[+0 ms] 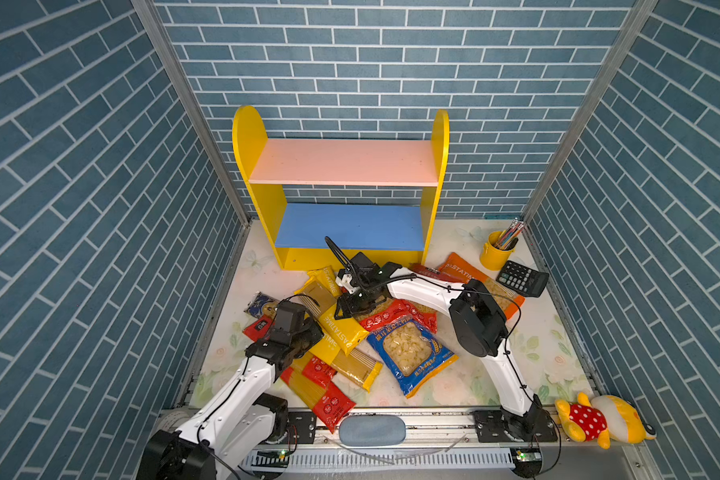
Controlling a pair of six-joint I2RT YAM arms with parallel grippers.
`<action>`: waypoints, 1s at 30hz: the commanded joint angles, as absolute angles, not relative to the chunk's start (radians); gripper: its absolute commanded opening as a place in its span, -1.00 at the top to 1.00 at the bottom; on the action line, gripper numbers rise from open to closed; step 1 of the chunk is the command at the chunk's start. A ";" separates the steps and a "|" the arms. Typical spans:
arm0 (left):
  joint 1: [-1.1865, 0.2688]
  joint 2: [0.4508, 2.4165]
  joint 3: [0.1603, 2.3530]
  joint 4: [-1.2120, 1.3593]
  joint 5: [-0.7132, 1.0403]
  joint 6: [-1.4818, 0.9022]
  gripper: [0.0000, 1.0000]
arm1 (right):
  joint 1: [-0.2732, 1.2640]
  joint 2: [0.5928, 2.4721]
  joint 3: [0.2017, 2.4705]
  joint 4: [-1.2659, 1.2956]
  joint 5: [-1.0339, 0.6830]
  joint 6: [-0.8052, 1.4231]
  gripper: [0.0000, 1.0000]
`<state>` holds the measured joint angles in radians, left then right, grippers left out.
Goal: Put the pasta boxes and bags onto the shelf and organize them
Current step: 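Grasp the yellow spaghetti pack with both grippers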
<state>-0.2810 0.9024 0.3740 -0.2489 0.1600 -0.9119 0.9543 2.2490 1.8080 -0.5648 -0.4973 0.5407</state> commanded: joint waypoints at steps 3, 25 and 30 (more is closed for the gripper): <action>-0.242 0.870 0.371 -0.264 0.204 -0.909 0.64 | 0.988 2.232 1.744 -0.473 -0.707 0.637 0.26; 0.000 0.709 0.512 -0.220 0.594 -1.046 -0.41 | 0.877 1.786 1.205 0.282 -0.748 1.027 0.90; 0.000 0.661 0.529 -0.161 0.606 -1.078 -0.69 | 0.877 1.657 1.116 0.384 -0.679 1.048 0.94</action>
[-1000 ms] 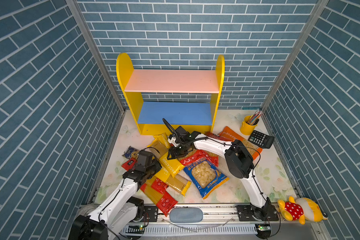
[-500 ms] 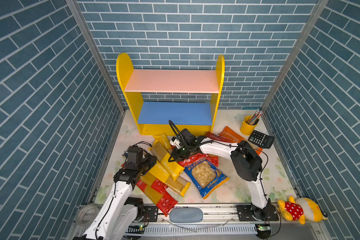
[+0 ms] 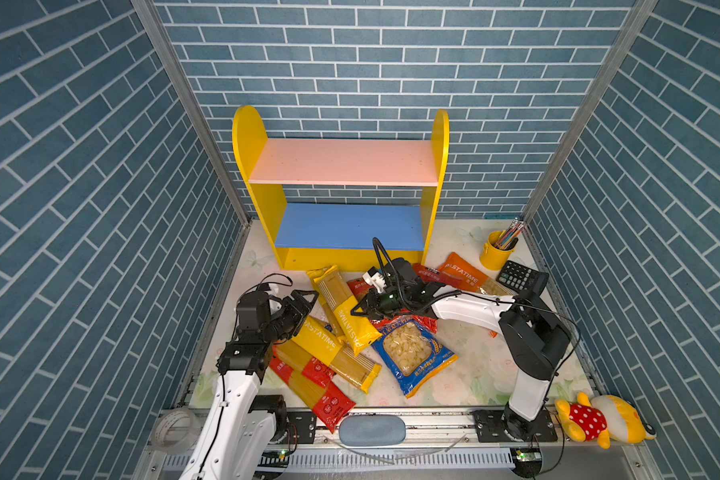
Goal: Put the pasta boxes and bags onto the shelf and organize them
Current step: 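Grasp the yellow spaghetti pack with both grippers, then lift the pack upright and carry it toward the pink top shelf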
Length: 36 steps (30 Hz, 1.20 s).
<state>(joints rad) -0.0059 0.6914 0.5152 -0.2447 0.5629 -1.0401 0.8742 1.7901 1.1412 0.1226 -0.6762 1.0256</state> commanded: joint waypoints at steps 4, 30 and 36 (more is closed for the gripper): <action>-0.004 0.620 0.544 -0.108 0.606 -1.097 -0.76 | 0.880 1.534 1.097 0.417 -0.605 1.032 0.97; -0.204 0.718 0.942 0.069 0.462 -1.003 -0.99 | 0.868 1.693 1.901 0.095 -0.273 0.887 1.00; -0.386 0.815 0.960 0.111 0.313 -0.938 -0.99 | 0.871 1.787 2.006 0.127 -0.134 0.975 1.00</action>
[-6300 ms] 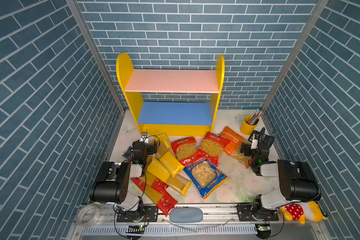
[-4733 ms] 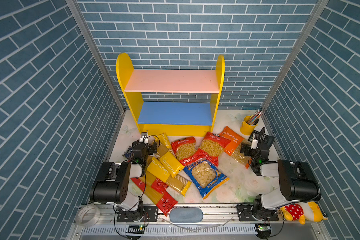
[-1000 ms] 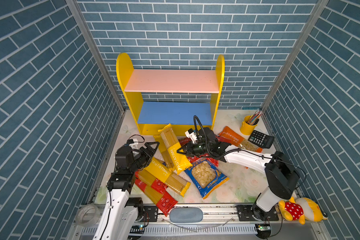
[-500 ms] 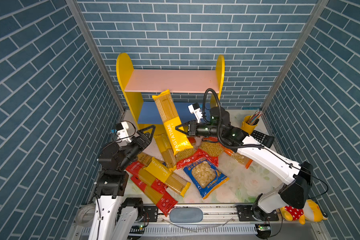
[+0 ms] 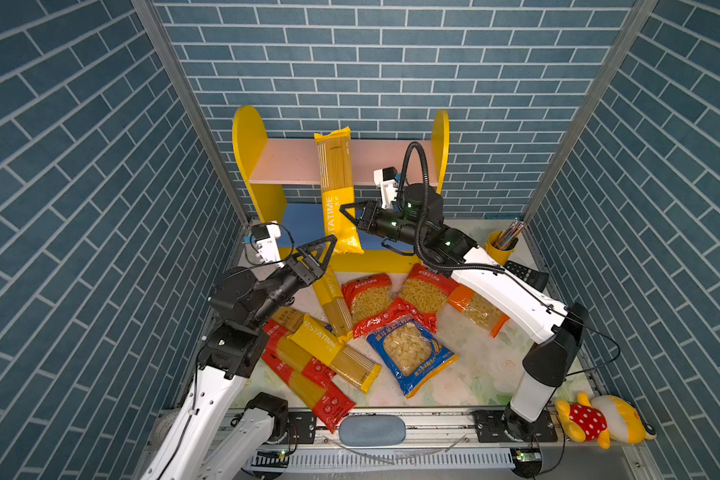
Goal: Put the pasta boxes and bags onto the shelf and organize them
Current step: 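Lift the pack upright and carry it toward the pink top shelf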
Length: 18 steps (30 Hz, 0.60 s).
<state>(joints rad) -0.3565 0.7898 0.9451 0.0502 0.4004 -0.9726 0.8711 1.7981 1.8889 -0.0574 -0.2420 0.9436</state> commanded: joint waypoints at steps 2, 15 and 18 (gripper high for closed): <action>-0.388 0.836 0.940 0.145 0.288 -0.970 -0.99 | 0.870 1.799 2.016 0.125 -0.105 1.001 1.00; -0.399 0.883 0.852 0.261 0.164 -1.144 -0.99 | 0.865 1.811 2.044 0.138 0.002 1.097 1.00; -0.409 0.950 0.896 0.319 0.160 -1.159 -0.99 | 0.864 1.825 2.045 0.155 -0.008 1.151 1.00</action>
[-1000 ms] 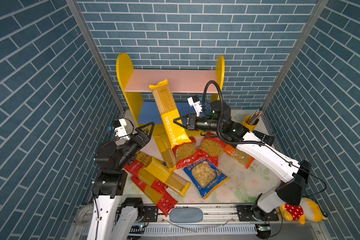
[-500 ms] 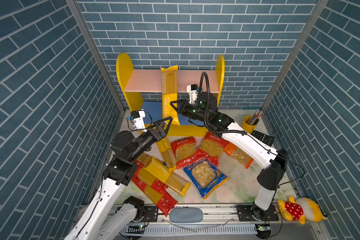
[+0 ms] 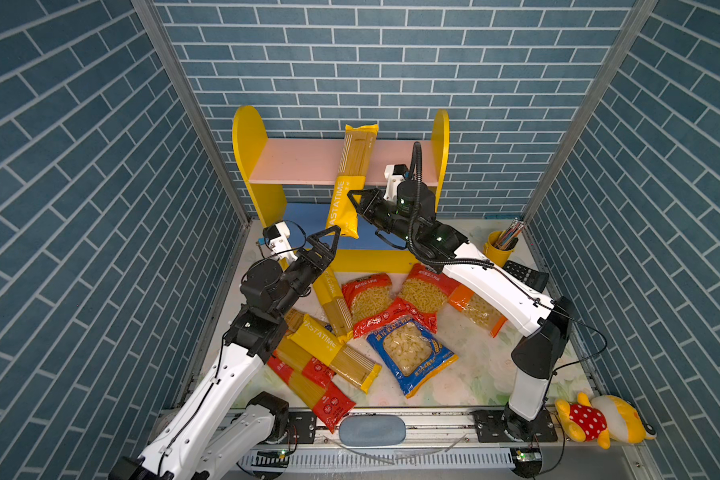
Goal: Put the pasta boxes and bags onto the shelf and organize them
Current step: 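Lift the pack upright and carry it toward the pink top shelf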
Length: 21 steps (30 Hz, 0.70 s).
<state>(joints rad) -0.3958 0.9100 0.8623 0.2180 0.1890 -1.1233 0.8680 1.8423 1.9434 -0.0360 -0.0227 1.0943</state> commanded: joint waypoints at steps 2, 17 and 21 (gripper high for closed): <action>-0.420 0.982 0.901 0.361 0.137 -1.172 -0.99 | 0.866 1.827 2.044 0.162 -0.013 1.176 1.00; -0.458 1.089 0.967 0.509 0.012 -1.204 -0.46 | 0.870 1.788 1.914 0.229 -0.012 1.304 1.00; -0.461 1.128 1.015 0.514 0.027 -1.210 -0.10 | 0.871 1.785 1.898 0.226 -0.011 1.310 0.96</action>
<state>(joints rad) -0.4522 1.1110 0.9565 0.4503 0.0120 -1.2087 0.8642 1.8477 1.9118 0.0544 -0.0128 1.3197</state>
